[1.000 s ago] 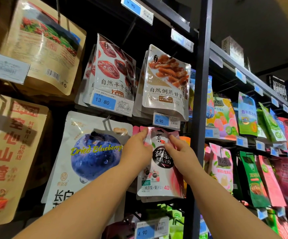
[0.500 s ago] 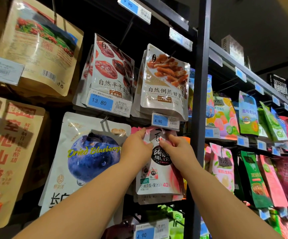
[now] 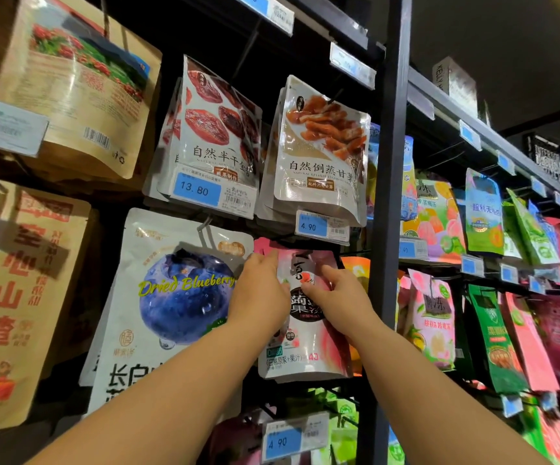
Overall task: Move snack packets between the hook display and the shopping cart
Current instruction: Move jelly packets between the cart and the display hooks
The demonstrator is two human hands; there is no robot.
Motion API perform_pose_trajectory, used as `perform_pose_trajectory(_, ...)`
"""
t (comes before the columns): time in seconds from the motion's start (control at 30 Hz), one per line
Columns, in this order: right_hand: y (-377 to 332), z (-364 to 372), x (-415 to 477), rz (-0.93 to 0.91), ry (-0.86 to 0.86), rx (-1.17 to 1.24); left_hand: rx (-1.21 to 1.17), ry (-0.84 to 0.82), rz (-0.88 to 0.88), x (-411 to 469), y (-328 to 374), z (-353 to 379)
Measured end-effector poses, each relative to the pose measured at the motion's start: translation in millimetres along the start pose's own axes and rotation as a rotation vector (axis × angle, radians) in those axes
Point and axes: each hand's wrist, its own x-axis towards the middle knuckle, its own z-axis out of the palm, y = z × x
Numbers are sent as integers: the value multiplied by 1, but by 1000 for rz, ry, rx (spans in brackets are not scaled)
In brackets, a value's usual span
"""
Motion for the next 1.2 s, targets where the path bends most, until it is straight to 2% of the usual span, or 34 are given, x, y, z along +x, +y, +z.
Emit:
perform_pose_trajectory(0.23,12,8,-18,-26,65,10,-16,-9,25,-15,-8,11)
perform_pose_trajectory(0.4,24,24,-25,-25,16,43,62,-5,20,-19,-16,25)
perform_pose_trajectory(0.77,32,47,1,8,-133,-35,103,-153,-119,7,-47,33)
perform_pose_trajectory(0.93,36,52,1,16,-132,0,67,-210,-121,4,-53,34)
perform_pose_trajectory(1.2,42,44,-22,-51,-88,59,75,-199,-83,-16,-43,31)
